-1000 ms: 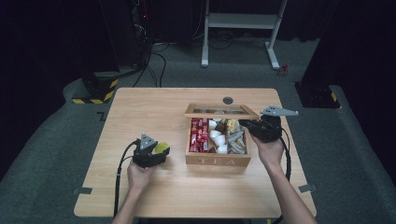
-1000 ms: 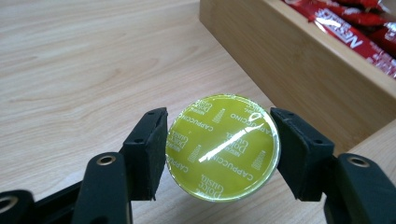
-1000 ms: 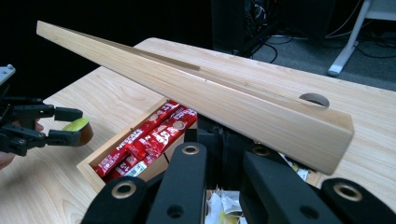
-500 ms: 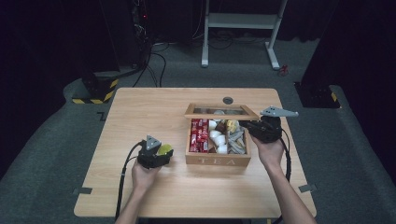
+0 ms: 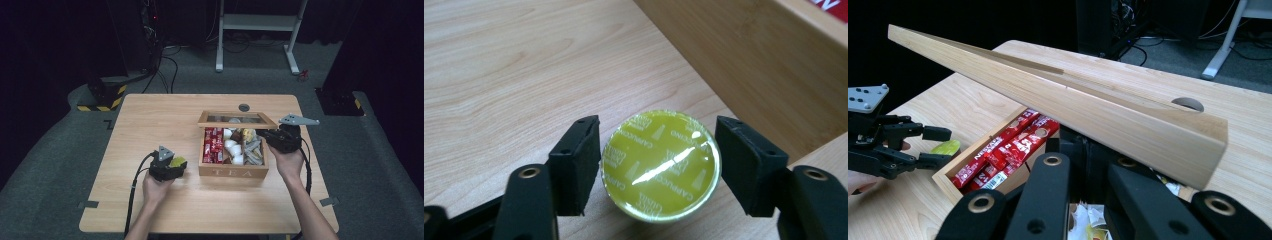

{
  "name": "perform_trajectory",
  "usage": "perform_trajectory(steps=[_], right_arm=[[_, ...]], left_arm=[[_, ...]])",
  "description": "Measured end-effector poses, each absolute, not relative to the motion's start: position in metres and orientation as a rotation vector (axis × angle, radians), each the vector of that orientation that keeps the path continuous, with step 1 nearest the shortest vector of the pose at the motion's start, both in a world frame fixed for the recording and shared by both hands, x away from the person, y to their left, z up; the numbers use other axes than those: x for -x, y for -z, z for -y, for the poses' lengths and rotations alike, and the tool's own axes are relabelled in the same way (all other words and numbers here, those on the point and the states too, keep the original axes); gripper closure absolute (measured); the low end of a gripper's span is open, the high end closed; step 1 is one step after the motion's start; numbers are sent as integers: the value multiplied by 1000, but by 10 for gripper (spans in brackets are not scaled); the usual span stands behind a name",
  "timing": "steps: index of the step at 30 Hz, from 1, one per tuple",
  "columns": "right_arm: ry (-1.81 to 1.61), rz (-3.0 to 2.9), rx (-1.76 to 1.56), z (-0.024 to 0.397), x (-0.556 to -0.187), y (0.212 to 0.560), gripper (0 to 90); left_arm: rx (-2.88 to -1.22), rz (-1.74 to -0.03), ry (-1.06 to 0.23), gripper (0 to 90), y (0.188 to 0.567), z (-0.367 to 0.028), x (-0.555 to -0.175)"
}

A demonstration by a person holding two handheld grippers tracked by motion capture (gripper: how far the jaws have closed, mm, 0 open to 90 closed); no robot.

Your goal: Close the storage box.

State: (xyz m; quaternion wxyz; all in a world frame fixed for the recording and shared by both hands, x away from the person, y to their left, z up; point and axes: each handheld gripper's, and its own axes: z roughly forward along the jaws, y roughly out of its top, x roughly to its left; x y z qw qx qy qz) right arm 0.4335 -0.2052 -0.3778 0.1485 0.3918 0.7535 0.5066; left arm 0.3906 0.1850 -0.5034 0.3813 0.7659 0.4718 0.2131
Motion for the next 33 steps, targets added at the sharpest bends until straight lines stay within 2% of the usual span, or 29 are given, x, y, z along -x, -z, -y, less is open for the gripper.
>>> perform_trajectory(steps=[19, 33], right_arm=[[-1459, -2170, -1121, 206, -432, 378, 897], [-1454, -2173, -1128, 207, -429, 379, 897]], left_arm=[[-1835, -1207, -569, 338, 485, -210, -377], [-1793, -1330, -590, 345, 502, -250, -365]])
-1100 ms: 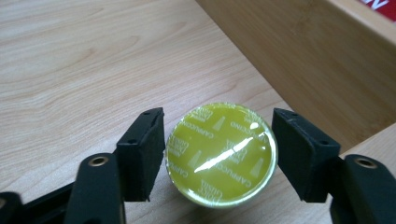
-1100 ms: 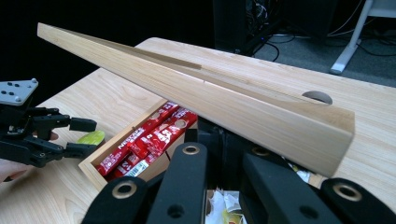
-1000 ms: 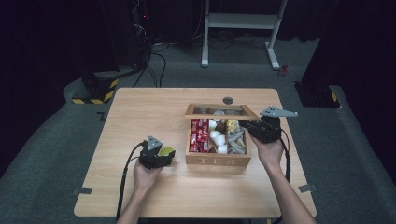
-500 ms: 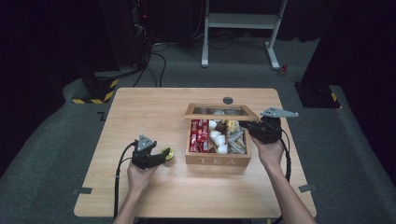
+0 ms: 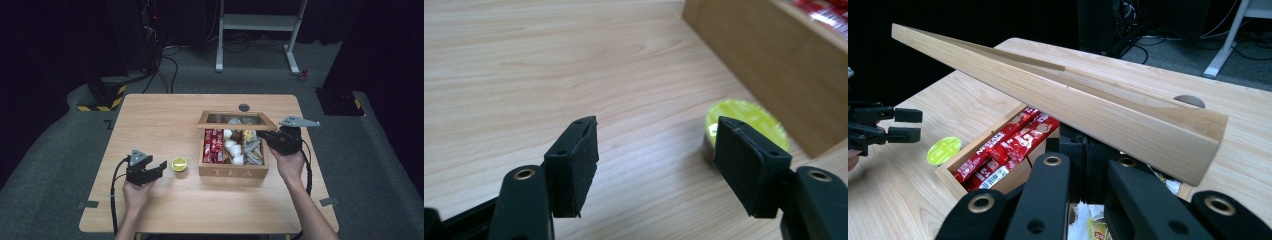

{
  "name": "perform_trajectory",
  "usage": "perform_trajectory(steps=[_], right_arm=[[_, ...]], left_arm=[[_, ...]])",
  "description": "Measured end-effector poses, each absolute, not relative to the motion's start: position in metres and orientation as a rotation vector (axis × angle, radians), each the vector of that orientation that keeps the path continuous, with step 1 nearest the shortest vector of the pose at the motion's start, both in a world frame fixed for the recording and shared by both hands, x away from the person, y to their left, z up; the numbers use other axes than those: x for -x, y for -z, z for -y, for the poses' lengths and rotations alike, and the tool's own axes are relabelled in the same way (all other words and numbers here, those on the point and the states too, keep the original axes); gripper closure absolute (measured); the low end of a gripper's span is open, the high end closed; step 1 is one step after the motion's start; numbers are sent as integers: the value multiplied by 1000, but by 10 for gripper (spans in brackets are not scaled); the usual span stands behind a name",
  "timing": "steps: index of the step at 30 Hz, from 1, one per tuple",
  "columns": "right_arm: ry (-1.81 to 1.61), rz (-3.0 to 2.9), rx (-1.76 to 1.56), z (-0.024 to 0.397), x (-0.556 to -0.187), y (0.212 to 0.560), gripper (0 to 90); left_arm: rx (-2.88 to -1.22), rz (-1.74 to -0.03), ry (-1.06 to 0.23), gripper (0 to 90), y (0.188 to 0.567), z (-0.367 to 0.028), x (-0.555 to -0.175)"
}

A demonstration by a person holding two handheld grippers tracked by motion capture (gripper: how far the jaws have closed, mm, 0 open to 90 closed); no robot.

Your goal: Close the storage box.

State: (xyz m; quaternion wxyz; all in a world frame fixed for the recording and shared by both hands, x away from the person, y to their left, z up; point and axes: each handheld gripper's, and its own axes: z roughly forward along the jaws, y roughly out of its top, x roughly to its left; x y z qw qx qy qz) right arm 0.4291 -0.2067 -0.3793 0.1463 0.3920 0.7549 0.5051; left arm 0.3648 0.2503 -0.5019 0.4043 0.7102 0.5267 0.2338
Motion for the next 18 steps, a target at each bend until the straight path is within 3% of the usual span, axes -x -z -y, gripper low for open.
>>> perform_trajectory(steps=[18], right_arm=[[-1459, -2178, -1118, 209, -423, 389, 897]], left_arm=[[-1814, -1449, -607, 345, 524, -268, -358]])
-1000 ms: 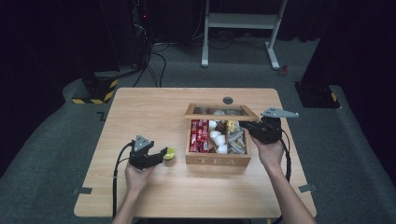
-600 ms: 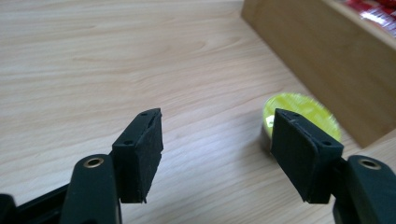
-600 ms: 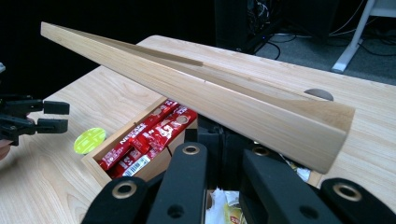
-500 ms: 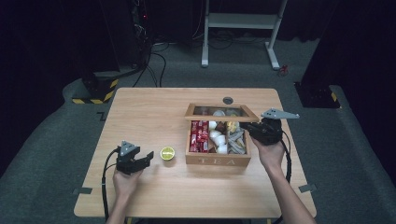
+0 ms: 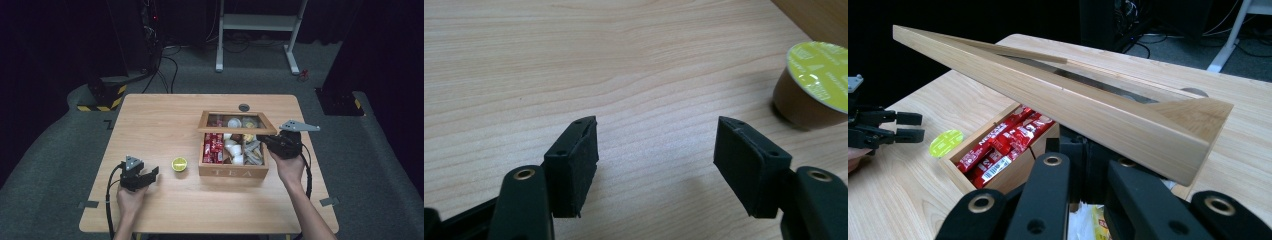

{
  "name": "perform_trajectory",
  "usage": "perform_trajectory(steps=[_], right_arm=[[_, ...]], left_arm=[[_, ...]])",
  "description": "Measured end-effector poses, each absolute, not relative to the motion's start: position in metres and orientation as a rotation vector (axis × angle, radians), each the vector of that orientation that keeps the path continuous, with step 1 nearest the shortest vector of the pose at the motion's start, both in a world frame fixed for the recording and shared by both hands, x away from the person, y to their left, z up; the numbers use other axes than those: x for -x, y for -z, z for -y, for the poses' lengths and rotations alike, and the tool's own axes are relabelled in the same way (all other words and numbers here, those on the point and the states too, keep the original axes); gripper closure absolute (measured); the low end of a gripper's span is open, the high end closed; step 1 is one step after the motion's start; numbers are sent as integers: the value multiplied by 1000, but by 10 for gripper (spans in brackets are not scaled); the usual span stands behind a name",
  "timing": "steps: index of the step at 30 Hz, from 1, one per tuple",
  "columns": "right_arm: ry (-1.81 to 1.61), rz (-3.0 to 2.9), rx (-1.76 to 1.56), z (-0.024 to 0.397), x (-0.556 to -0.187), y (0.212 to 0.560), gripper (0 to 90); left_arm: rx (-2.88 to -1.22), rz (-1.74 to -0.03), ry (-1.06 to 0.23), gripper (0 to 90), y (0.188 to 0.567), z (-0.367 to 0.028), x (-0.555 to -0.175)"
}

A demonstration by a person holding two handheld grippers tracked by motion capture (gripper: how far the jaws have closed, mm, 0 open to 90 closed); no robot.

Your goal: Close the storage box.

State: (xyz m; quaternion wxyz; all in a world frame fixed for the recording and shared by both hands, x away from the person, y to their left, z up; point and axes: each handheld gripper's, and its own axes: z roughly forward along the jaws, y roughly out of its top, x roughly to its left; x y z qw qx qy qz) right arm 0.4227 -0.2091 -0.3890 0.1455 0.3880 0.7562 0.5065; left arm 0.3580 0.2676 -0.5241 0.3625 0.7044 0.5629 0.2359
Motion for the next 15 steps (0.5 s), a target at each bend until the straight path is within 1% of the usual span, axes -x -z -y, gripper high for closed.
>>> perform_trajectory(steps=[10, 15], right_arm=[[-1458, -2183, -1121, 210, -418, 395, 897], [-1469, -2181, -1127, 210, -416, 399, 897]], left_arm=[[-1839, -1461, -603, 339, 528, -267, -357], [-1859, -1463, -622, 316, 528, -263, -356]])
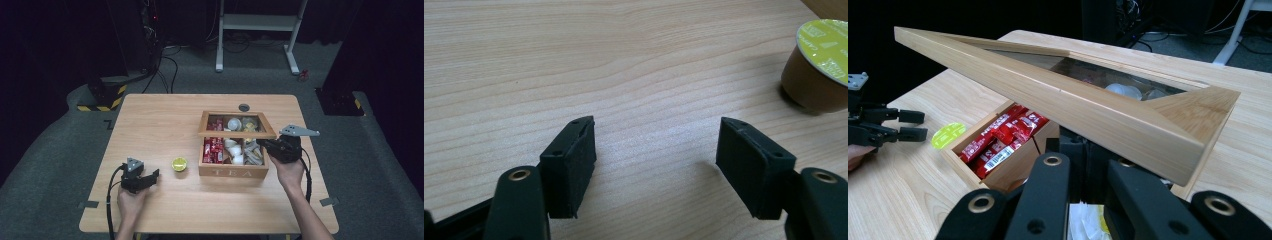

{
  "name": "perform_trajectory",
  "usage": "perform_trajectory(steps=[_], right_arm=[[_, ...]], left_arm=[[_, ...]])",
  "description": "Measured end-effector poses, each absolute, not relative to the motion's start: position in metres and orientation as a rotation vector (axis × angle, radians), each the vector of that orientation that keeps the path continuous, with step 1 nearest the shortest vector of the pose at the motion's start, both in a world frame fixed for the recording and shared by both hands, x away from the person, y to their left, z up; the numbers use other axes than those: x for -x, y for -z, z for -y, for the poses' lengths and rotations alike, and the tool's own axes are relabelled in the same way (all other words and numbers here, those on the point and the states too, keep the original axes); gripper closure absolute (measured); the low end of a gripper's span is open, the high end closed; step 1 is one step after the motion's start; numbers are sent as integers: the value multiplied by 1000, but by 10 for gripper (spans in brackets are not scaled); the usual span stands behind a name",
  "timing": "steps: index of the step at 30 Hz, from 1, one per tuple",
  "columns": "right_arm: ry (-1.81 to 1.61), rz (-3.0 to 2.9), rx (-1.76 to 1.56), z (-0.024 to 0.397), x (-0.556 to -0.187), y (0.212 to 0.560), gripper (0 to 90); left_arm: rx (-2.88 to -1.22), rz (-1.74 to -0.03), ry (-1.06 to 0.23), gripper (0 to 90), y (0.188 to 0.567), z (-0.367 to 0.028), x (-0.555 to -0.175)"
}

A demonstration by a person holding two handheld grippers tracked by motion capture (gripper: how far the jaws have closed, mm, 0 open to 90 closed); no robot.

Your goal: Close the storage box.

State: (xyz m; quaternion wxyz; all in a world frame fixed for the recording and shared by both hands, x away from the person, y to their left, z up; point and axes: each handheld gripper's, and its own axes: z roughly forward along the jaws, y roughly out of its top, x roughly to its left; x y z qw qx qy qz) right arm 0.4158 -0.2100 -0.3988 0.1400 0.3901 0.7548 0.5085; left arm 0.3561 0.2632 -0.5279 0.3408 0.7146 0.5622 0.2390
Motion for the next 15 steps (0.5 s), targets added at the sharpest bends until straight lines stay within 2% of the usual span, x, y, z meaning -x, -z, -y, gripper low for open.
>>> perform_trajectory(steps=[3, 15], right_arm=[[-1478, -2174, -1120, 210, -415, 401, 897], [-1458, -2188, -1113, 211, -409, 410, 895]], left_arm=[[-1900, -1447, -657, 291, 528, -258, -356], [-1902, -1443, -652, 281, 528, -259, -356]])
